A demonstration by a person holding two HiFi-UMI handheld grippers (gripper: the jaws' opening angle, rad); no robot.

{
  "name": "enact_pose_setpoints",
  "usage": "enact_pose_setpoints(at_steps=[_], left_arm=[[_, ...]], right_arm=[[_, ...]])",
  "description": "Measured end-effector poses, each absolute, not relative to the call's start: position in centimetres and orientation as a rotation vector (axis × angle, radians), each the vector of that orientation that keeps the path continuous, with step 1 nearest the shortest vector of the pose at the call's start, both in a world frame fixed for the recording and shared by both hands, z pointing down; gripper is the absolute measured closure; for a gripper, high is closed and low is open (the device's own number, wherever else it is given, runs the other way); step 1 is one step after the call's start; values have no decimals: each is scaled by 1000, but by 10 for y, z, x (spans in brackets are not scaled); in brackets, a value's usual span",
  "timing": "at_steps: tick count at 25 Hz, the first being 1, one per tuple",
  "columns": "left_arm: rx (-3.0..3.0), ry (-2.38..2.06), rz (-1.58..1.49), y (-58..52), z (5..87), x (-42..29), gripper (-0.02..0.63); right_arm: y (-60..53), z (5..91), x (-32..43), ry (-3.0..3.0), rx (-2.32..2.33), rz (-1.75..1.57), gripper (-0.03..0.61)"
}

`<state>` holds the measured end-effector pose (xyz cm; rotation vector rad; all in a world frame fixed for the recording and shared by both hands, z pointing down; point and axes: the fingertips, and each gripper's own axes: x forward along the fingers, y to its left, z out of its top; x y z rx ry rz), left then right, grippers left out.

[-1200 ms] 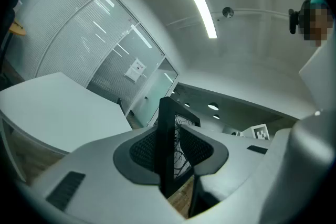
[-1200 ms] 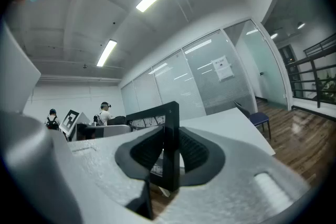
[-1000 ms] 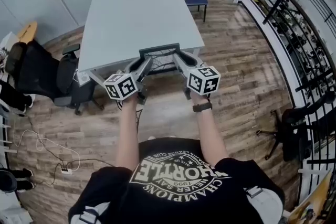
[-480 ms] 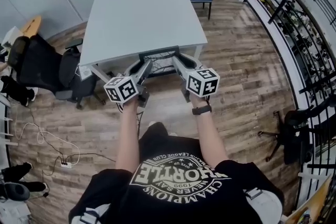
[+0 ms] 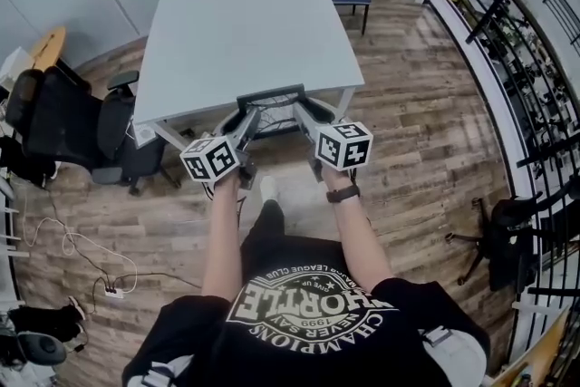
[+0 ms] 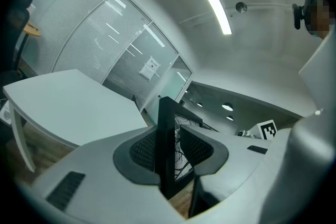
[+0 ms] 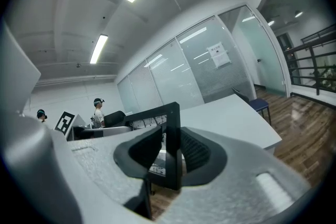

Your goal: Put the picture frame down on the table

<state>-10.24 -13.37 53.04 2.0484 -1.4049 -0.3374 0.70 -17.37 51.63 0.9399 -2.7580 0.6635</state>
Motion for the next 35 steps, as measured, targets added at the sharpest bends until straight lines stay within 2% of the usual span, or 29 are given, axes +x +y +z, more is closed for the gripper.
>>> enact_pose_setpoints(at_steps=[23, 26, 32, 35], left_arm=[[2091, -1407, -363, -243, 525, -123, 486], [2084, -1440, -358, -200, 508, -119, 486], [1999, -1498, -342, -44, 483, -97, 486], [1958, -1514, -328, -46, 488, -92, 486]], right_arm=[[-279, 514, -12, -2728, 1114, 614, 463], [-235, 497, -9, -2730, 1122, 584, 462], [-86, 474, 9, -2669, 1050, 613, 462], [-91, 480, 13, -2635, 1045, 626, 462]])
